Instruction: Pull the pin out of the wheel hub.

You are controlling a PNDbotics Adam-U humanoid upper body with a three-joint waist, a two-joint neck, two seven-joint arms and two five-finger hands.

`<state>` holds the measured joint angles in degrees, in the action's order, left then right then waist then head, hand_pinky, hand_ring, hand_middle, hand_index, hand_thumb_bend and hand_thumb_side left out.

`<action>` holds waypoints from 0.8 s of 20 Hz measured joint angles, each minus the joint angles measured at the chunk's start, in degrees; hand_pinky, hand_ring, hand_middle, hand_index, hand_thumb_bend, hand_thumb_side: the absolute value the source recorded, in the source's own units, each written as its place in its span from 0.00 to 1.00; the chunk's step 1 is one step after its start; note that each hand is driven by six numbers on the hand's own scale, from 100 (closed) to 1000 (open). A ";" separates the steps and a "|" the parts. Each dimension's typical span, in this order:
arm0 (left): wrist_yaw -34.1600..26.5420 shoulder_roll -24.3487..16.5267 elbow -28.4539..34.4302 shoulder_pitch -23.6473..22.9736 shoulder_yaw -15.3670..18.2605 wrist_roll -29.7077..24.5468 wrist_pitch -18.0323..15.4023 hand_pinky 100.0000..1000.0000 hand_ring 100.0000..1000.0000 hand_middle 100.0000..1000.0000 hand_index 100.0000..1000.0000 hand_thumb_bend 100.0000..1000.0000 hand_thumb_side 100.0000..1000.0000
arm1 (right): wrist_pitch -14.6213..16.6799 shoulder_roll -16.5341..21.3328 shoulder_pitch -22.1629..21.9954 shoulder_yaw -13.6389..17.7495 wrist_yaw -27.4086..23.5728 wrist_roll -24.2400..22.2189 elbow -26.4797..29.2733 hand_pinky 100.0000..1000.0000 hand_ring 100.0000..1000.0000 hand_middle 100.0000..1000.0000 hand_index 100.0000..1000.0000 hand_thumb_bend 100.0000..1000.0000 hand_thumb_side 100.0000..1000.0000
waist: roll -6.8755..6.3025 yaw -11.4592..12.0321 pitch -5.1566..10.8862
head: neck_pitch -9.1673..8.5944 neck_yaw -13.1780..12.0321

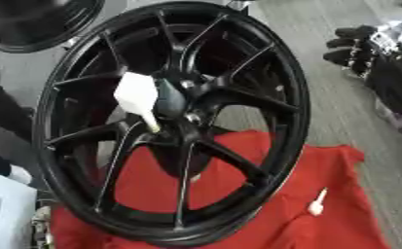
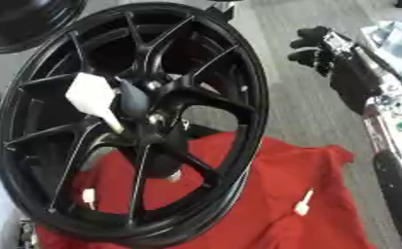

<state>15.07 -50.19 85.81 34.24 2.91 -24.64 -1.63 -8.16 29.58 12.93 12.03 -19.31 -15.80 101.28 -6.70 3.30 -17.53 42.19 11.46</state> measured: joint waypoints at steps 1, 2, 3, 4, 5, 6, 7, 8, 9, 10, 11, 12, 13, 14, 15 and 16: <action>0.24 0.01 -0.89 -1.25 0.53 0.58 0.23 0.69 0.57 0.51 0.32 0.05 0.00 | 0.07 0.00 -0.13 0.11 0.00 0.09 0.00 0.93 0.74 0.71 0.82 0.00 0.72 | 0.09 0.00 -0.06 | 0.00 0.00; 0.36 0.08 -1.67 -2.47 0.96 0.94 0.36 0.70 0.58 0.53 0.37 0.07 0.00 | 0.13 0.00 -0.23 0.25 0.00 0.16 0.01 0.93 0.74 0.71 0.82 0.00 0.73 | 0.18 0.00 -0.13 | 0.00 0.01; 0.36 0.28 -2.30 -3.43 1.34 1.13 0.37 0.72 0.61 0.59 0.52 0.13 0.00 | 0.16 0.00 -0.34 0.29 0.00 0.20 0.01 0.93 0.74 0.71 0.82 0.00 0.73 | 0.26 0.00 -0.21 | 0.00 0.00; 0.28 0.50 -2.75 -4.28 1.66 1.21 0.30 0.74 0.64 0.64 0.63 0.21 0.00 | 0.19 0.00 -0.37 0.30 0.00 0.24 0.01 0.93 0.74 0.71 0.82 0.00 0.73 | 0.34 0.00 -0.26 | 0.00 -0.03; 0.06 0.81 -3.06 -4.98 1.97 1.16 0.17 0.76 0.67 0.68 0.71 0.30 0.00 | 0.24 0.00 -0.37 0.31 0.00 0.28 0.01 0.93 0.74 0.71 0.82 0.00 0.73 | 0.39 0.03 -0.27 | 0.00 -0.09; -0.09 1.02 -3.26 -5.55 2.22 1.05 -0.08 0.76 0.71 0.73 0.80 0.41 0.19 | 0.26 0.00 -0.37 0.31 0.00 0.31 0.01 0.93 0.74 0.71 0.82 0.00 0.73 | 0.44 0.06 -0.27 | 0.00 -0.20; -0.17 1.19 -3.37 -5.94 2.43 0.90 -0.40 0.77 0.73 0.76 0.84 0.50 0.34 | 0.28 0.00 -0.37 0.31 0.00 0.32 0.01 0.93 0.74 0.71 0.82 0.00 0.72 | 0.49 0.08 -0.27 | 0.00 -0.29; -0.13 1.38 -3.48 -6.28 2.61 0.71 -0.77 0.78 0.74 0.78 0.87 0.54 0.44 | 0.29 0.00 -0.37 0.31 0.00 0.33 0.01 0.93 0.74 0.71 0.82 0.00 0.73 | 0.52 0.08 -0.27 | -0.01 -0.33; 0.09 1.40 -3.56 -6.64 2.74 0.53 -1.17 0.79 0.75 0.78 0.89 0.56 0.48 | 0.29 0.00 -0.37 0.31 0.00 0.34 0.01 0.93 0.74 0.71 0.82 0.00 0.73 | 0.53 0.08 -0.27 | -0.02 -0.37; 0.42 1.41 -3.57 -6.92 2.94 0.36 -1.55 0.79 0.75 0.79 0.90 0.56 0.50 | 0.30 0.00 -0.37 0.31 0.00 0.34 0.01 0.93 0.74 0.71 0.82 0.00 0.73 | 0.53 0.08 -0.27 | -0.02 -0.42; 0.82 1.42 -3.61 -7.14 3.09 0.21 -1.84 0.80 0.76 0.80 0.90 0.58 0.51 | 0.30 0.00 -0.37 0.31 0.00 0.34 0.01 0.93 0.74 0.71 0.82 0.00 0.73 | 0.53 0.08 -0.27 | -0.03 -0.48; 1.24 1.48 -3.74 -7.29 3.29 0.14 -2.10 0.80 0.76 0.80 0.91 0.58 0.52 | 0.29 0.00 -0.37 0.31 0.00 0.34 0.01 0.93 0.74 0.71 0.82 0.00 0.73 | 0.53 0.08 -0.27 | -0.03 -0.50; 1.61 1.61 -3.90 -7.45 3.40 0.10 -2.33 0.81 0.76 0.80 0.91 0.58 0.52 | 0.29 0.00 -0.37 0.31 0.00 0.33 0.01 0.93 0.74 0.71 0.82 0.00 0.73 | 0.53 0.08 -0.27 | -0.04 -0.52; 1.86 1.78 -3.94 -7.54 3.51 0.00 -2.52 0.81 0.77 0.80 0.91 0.58 0.52 | 0.28 0.00 -0.37 0.31 0.00 0.32 0.01 0.93 0.74 0.71 0.82 0.00 0.73 | 0.53 0.08 -0.27 | -0.04 -0.54; 2.05 1.86 -3.95 -7.55 3.62 -0.08 -2.70 0.81 0.77 0.80 0.91 0.58 0.52 | 0.27 0.00 -0.37 0.31 0.00 0.31 0.01 0.93 0.74 0.71 0.82 0.00 0.73 | 0.53 0.09 -0.27 | -0.04 -0.55; 2.15 1.86 -3.95 -7.56 3.66 -0.15 -2.87 0.81 0.77 0.80 0.91 0.57 0.53 | 0.26 0.00 -0.37 0.31 0.00 0.31 0.01 0.93 0.74 0.71 0.82 0.00 0.73 | 0.52 0.09 -0.27 | -0.04 -0.55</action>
<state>17.22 -48.33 81.86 26.69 6.56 -24.79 -4.49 -7.90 29.58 12.56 12.34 -19.31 -15.49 101.29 -6.18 3.39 -17.80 42.15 10.90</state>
